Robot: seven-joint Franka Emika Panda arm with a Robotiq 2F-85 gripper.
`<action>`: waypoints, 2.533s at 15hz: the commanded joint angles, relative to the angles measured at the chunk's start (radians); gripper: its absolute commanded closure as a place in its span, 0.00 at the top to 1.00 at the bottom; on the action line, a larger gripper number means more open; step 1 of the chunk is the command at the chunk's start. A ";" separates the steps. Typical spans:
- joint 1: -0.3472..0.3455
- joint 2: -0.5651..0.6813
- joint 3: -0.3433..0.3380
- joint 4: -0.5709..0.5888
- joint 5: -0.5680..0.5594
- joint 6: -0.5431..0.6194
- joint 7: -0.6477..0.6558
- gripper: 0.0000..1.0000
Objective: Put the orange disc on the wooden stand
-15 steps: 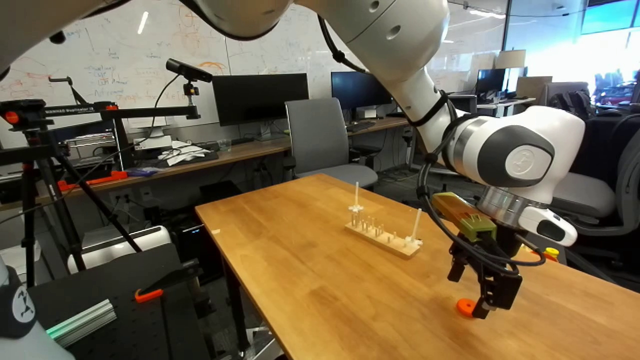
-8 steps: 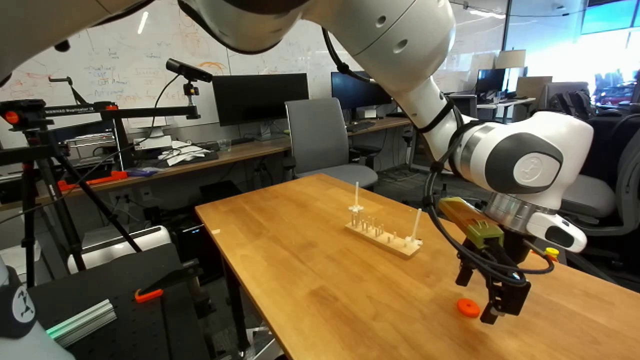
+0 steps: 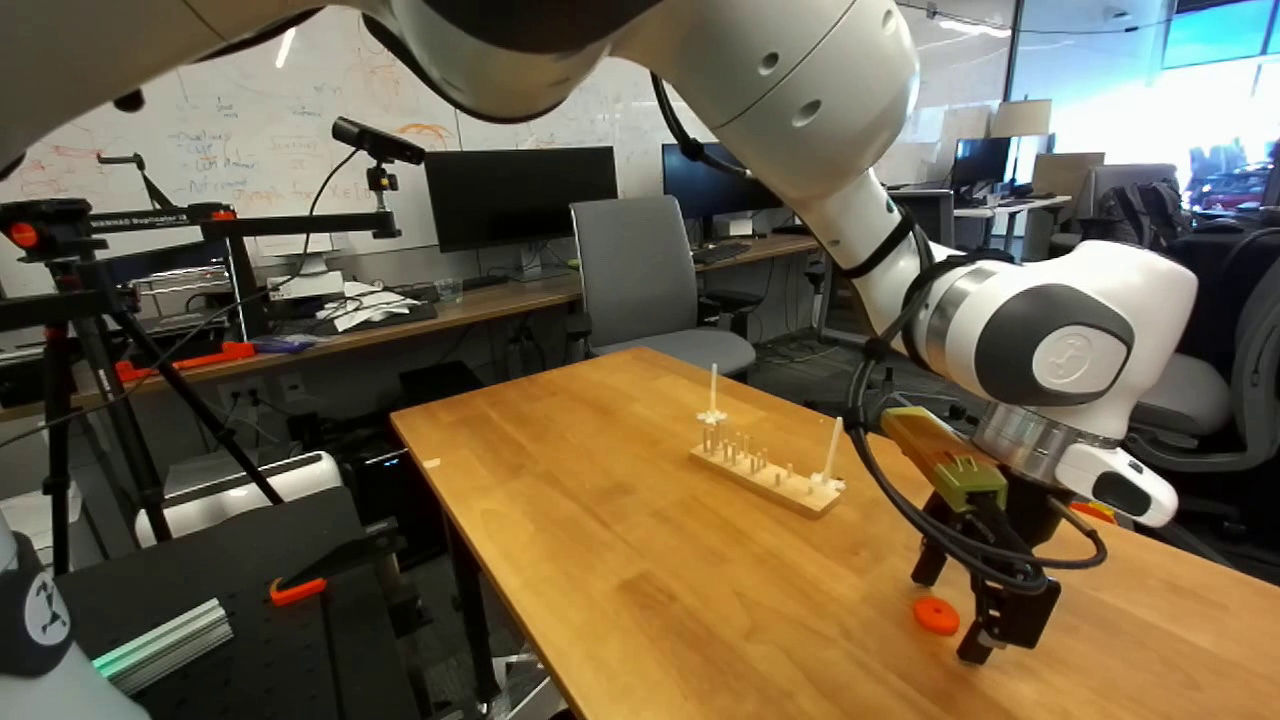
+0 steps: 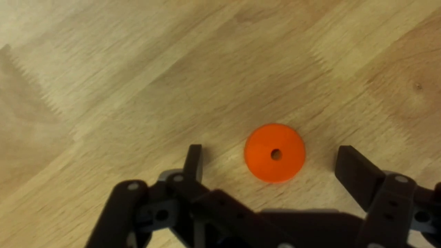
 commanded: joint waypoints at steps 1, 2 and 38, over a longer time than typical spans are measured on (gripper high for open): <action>-0.011 0.016 0.021 0.039 0.026 -0.041 0.017 1.00; -0.010 0.015 0.023 0.038 0.027 -0.042 0.016 0.75; 0.152 -0.122 0.147 -0.036 0.091 -0.090 0.003 0.17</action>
